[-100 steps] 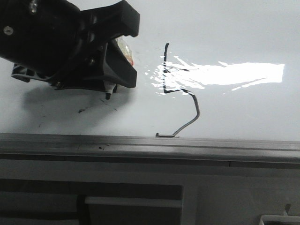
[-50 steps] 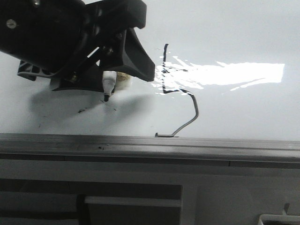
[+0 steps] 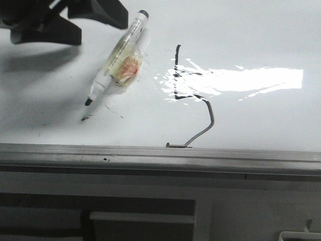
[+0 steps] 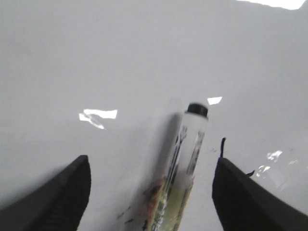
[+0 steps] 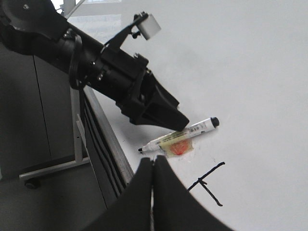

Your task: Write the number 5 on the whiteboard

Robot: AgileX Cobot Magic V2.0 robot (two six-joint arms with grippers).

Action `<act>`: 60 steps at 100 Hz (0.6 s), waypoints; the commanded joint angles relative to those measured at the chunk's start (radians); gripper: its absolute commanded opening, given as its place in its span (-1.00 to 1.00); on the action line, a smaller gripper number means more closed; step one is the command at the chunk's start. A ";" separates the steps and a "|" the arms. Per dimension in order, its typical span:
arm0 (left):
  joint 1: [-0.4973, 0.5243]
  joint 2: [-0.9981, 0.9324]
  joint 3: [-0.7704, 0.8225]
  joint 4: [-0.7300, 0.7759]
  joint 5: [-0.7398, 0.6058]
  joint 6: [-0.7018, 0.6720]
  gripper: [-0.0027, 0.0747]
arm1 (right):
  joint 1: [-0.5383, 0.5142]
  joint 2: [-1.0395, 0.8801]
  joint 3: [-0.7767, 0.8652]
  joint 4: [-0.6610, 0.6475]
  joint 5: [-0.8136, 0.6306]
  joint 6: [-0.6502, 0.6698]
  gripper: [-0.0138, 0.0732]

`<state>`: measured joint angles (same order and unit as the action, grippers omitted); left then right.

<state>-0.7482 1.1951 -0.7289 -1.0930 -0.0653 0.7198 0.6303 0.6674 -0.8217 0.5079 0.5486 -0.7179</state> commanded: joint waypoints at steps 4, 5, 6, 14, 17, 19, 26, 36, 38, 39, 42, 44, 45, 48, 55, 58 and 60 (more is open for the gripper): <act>0.000 -0.067 -0.024 0.039 -0.051 0.004 0.34 | -0.003 -0.013 -0.021 0.024 -0.078 -0.001 -0.82; 0.000 -0.073 -0.024 0.041 -0.051 0.004 0.33 | -0.003 -0.016 -0.021 0.024 -0.078 -0.001 -0.82; 0.000 -0.075 -0.024 0.041 -0.052 0.004 0.33 | -0.003 -0.016 -0.021 0.023 -0.078 -0.001 -0.82; 0.000 -0.100 -0.024 0.045 -0.059 0.004 0.16 | -0.003 -0.033 -0.017 0.015 -0.084 -0.001 -0.82; 0.000 -0.112 -0.024 0.045 -0.059 0.004 0.06 | -0.003 -0.043 -0.014 0.000 -0.084 -0.001 -0.82; 0.000 -0.123 -0.024 0.045 -0.059 0.004 -0.04 | -0.003 -0.053 -0.015 -0.006 -0.084 -0.001 -0.82; 0.000 -0.172 -0.022 0.064 -0.059 0.004 -0.40 | -0.003 -0.097 -0.006 -0.055 -0.084 -0.001 -0.82; 0.000 -0.264 0.000 0.116 -0.059 0.004 -0.86 | -0.005 -0.189 0.029 -0.145 -0.084 -0.001 -0.82; 0.000 -0.286 0.008 0.126 -0.059 0.004 -0.93 | -0.005 -0.212 0.041 -0.162 -0.084 -0.001 -0.82; 0.000 -0.293 0.011 0.130 -0.057 0.004 -0.95 | -0.005 -0.228 0.045 -0.167 -0.084 -0.001 -0.82; 0.000 -0.329 0.027 0.151 -0.048 0.004 -0.98 | -0.006 -0.260 0.063 -0.186 -0.085 -0.001 -0.82; 0.000 -0.349 0.037 0.159 -0.044 0.004 -0.98 | -0.006 -0.285 0.078 -0.198 -0.087 -0.001 -0.82; 0.000 -0.356 0.040 0.167 -0.039 0.004 -0.98 | -0.006 -0.294 0.089 -0.204 -0.087 -0.001 -0.82; 0.000 -0.383 0.056 0.183 -0.027 0.004 -0.98 | -0.007 -0.327 0.111 -0.211 -0.087 -0.001 -0.82; 0.000 -0.448 0.099 0.209 0.012 0.004 -0.98 | -0.007 -0.410 0.168 -0.213 -0.085 0.001 -0.82; 0.000 -0.477 0.122 0.214 0.030 0.004 -0.98 | -0.007 -0.450 0.190 -0.213 -0.081 0.016 -0.82; 0.000 -0.488 0.132 0.216 0.042 0.004 -0.98 | -0.007 -0.465 0.206 -0.213 -0.081 0.024 -0.82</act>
<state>-0.7482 0.7674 -0.6114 -0.9054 -0.0354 0.7234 0.6287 0.2656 -0.6450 0.3041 0.5371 -0.7137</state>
